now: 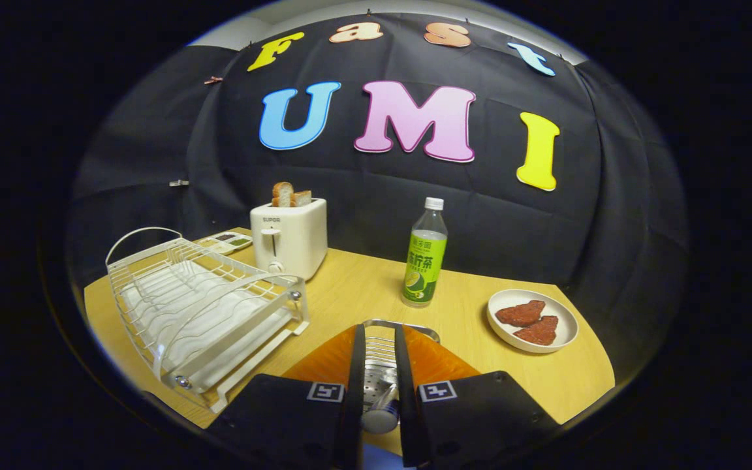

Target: Take the plate from the dish rack, then take the spoon from the basket and place it into the plate.

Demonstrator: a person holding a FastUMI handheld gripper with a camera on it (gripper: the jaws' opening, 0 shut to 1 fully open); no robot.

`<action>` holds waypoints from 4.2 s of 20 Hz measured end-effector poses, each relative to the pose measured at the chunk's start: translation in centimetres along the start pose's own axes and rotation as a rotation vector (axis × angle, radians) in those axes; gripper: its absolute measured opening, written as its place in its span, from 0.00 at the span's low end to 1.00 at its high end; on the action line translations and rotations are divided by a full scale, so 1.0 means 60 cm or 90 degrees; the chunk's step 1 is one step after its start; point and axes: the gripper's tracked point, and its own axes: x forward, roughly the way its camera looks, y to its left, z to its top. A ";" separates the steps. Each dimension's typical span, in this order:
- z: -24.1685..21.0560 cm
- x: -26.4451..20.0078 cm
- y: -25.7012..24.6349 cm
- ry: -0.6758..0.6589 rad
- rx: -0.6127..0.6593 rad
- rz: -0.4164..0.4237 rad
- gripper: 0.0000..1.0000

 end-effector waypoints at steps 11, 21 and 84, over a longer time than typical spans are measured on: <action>0.092 -0.036 -0.043 0.002 0.057 -0.040 0.22; 0.196 -0.206 -0.034 -0.008 0.067 -0.086 0.22; 0.406 -0.500 -0.124 -0.114 0.165 -0.238 0.99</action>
